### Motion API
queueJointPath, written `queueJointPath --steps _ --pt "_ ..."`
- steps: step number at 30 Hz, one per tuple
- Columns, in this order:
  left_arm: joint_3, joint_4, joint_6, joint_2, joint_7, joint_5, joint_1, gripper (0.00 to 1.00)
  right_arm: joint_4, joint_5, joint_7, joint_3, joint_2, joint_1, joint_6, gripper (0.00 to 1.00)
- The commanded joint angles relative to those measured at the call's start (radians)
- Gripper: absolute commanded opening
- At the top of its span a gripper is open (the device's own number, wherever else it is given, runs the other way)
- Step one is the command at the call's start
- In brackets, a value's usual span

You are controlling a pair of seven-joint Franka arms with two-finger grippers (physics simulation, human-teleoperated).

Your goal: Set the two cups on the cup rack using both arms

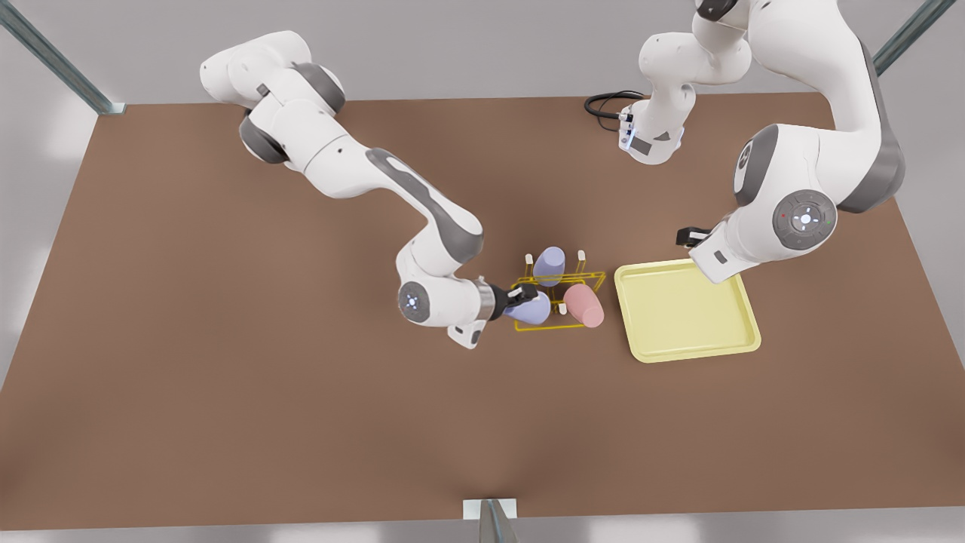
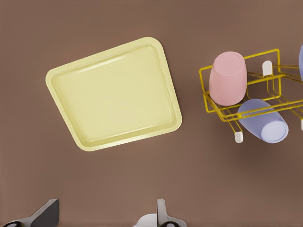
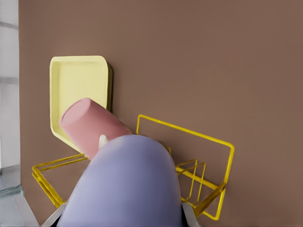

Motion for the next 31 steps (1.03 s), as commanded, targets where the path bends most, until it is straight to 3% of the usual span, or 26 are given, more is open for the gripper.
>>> queueJointPath --steps 1,3,4,5,14,15,16,17,18,21,23,26,31 --pt "0.000 0.000 -0.001 -0.001 0.017 0.001 0.000 1.00 0.001 -0.002 0.031 0.001 0.001 0.003 -0.003 0.81" --pt "0.001 0.000 -0.001 0.000 0.019 -0.001 0.000 1.00 0.002 -0.004 0.030 0.001 0.008 0.006 0.002 0.81" --pt "0.001 0.000 -0.001 0.000 0.019 -0.001 0.000 1.00 0.002 -0.002 0.031 0.001 0.008 0.006 0.002 0.97" --pt "0.001 0.000 -0.001 0.000 0.019 -0.001 0.000 1.00 0.002 -0.001 0.031 0.001 0.008 0.004 0.002 1.00" --pt "0.003 0.005 -0.020 0.000 0.025 0.001 0.003 1.00 0.016 0.004 0.040 -0.001 -0.009 -0.016 -0.011 1.00" --pt "0.003 0.039 -0.057 0.005 0.025 0.001 0.002 1.00 0.013 -0.001 0.050 -0.007 -0.034 -0.034 -0.063 1.00" --pt "0.003 0.051 -0.058 0.008 0.024 0.001 -0.003 1.00 0.001 -0.066 0.056 -0.099 -0.092 -0.063 -0.233 1.00" --pt "0.003 0.051 -0.058 0.013 0.024 0.003 -0.005 1.00 0.008 -0.333 0.022 -0.220 -0.106 -0.075 -0.480 1.00" --pt "0.003 0.051 -0.058 0.014 0.024 0.003 -0.003 1.00 0.004 -0.547 -0.001 -0.242 -0.126 -0.129 -0.593 1.00" --pt "0.003 0.051 -0.060 0.013 0.021 -0.002 -0.003 1.00 0.004 -0.634 -0.117 -0.380 -0.386 -0.230 -0.796 1.00" --pt "0.004 0.050 -0.058 0.022 0.022 -0.002 0.003 1.00 -0.071 -0.653 -0.114 -0.371 -0.607 -0.253 -0.843 1.00" --pt "0.009 0.051 -0.057 0.029 0.022 -0.002 0.017 1.00 -0.384 -0.639 -0.118 -0.323 -0.900 -0.349 -0.831 1.00" --pt "0.007 0.051 -0.057 0.028 0.024 0.001 0.017 1.00 -0.461 -0.624 -0.133 -0.323 -0.953 -0.381 -0.805 1.00"
